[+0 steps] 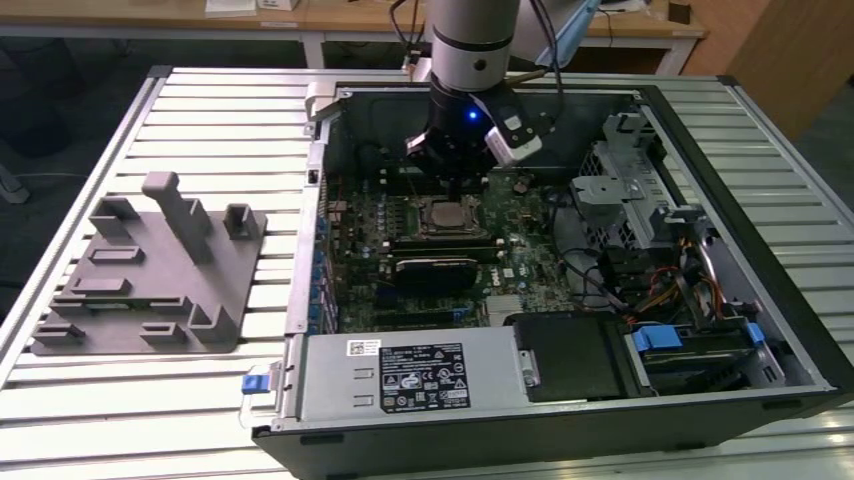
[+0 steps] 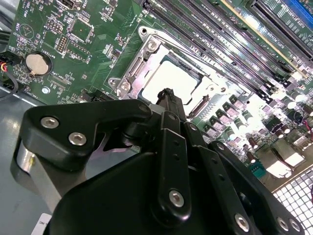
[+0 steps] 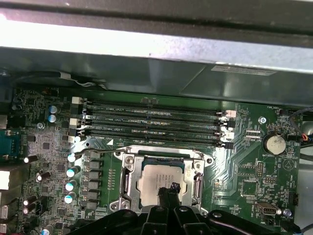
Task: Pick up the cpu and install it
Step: 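Install the first cpu locking lever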
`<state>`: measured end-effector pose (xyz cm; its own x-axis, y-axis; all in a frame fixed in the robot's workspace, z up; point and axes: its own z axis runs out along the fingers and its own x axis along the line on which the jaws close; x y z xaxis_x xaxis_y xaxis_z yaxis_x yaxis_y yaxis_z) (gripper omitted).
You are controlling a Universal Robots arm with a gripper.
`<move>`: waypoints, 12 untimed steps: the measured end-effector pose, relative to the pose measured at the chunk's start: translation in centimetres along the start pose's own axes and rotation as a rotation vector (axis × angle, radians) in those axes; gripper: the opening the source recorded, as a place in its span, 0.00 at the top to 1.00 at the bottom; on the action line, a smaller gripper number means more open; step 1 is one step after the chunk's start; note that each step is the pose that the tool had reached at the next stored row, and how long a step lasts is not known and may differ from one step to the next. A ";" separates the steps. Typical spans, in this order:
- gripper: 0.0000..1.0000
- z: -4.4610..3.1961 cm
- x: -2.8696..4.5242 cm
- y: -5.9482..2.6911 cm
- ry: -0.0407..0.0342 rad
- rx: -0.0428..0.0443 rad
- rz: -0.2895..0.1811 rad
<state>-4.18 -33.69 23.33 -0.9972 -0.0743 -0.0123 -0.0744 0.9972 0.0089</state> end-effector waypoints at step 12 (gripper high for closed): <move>0.89 -0.01 1.50 0.11 -0.0011 0.0000 0.000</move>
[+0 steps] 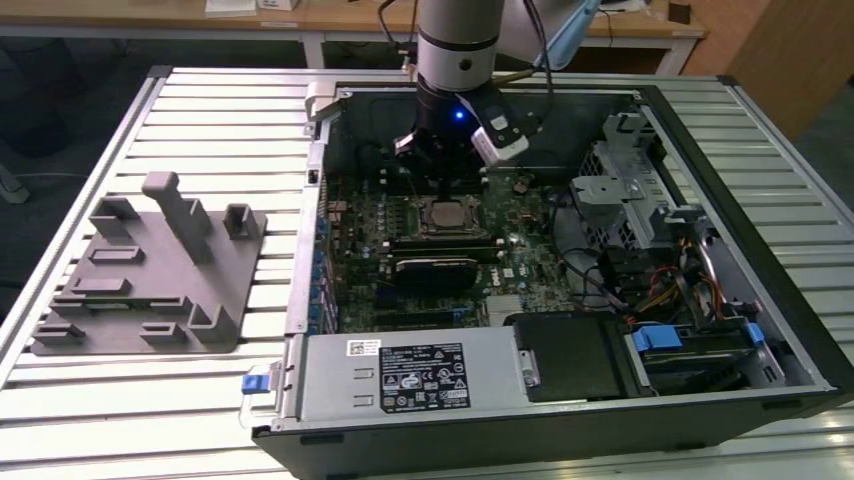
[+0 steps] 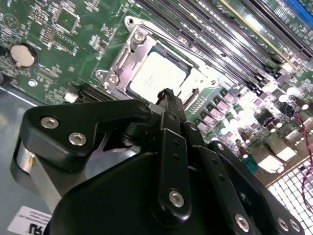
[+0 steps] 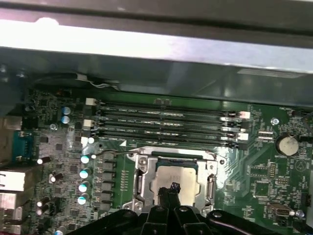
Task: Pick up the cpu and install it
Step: 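Install the first cpu locking lever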
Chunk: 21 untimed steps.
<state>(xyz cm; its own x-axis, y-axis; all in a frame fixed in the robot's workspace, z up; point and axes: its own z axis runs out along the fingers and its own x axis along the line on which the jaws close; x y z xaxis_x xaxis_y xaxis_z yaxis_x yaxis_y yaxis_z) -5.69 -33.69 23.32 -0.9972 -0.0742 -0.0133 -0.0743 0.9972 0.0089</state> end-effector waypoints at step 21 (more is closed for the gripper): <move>0.89 -0.01 3.29 0.25 -0.0021 0.0002 0.000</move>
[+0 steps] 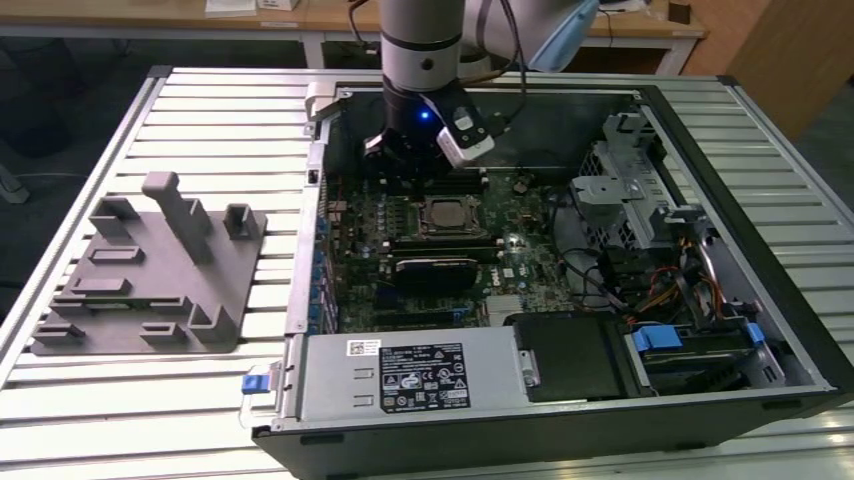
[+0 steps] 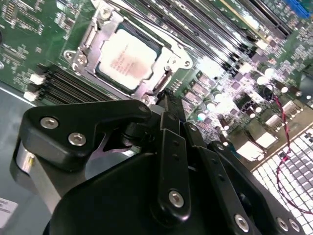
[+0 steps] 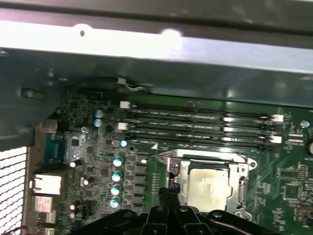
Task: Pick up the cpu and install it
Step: 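Install the first cpu locking lever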
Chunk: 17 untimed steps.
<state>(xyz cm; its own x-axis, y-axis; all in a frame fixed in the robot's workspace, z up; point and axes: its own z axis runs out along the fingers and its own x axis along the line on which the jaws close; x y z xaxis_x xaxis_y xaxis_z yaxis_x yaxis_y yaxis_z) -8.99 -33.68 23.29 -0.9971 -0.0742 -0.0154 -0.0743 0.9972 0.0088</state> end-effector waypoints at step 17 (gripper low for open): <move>0.89 0.03 2.44 0.18 -0.0037 -0.0304 0.000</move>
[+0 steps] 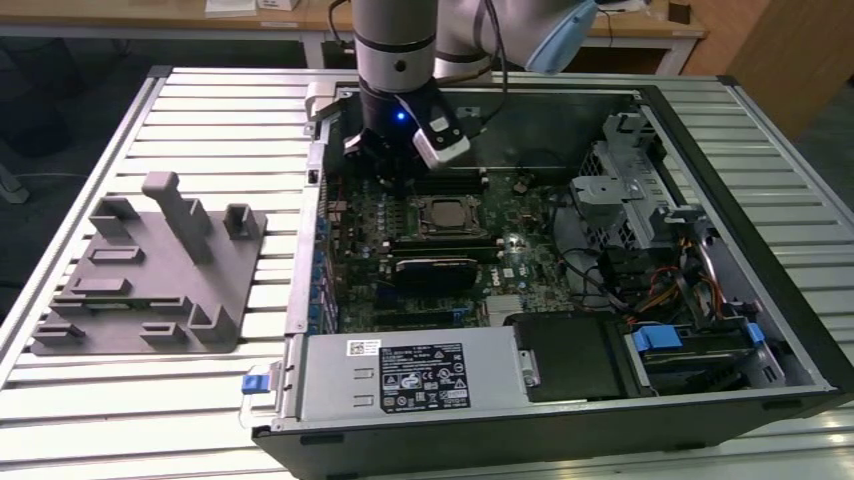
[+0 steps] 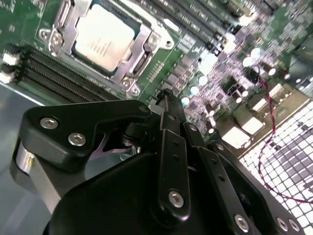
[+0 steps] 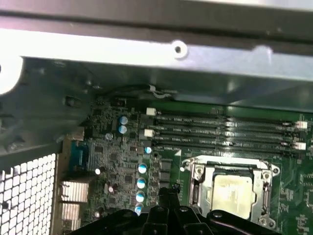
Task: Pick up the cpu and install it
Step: 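Install the first cpu locking lever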
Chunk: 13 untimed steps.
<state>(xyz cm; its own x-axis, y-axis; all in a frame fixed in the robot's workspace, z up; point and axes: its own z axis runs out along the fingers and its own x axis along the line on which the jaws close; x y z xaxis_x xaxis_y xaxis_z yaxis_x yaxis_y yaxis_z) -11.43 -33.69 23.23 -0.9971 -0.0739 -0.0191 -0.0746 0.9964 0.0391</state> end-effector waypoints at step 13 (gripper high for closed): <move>0.89 -0.80 0.24 0.03 -0.0095 -0.0832 0.001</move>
<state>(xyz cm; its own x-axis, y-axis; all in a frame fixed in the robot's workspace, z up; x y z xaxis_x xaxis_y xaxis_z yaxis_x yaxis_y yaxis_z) -11.69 -33.71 24.03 -0.9970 -0.0720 -0.0284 -0.0749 0.9897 0.1220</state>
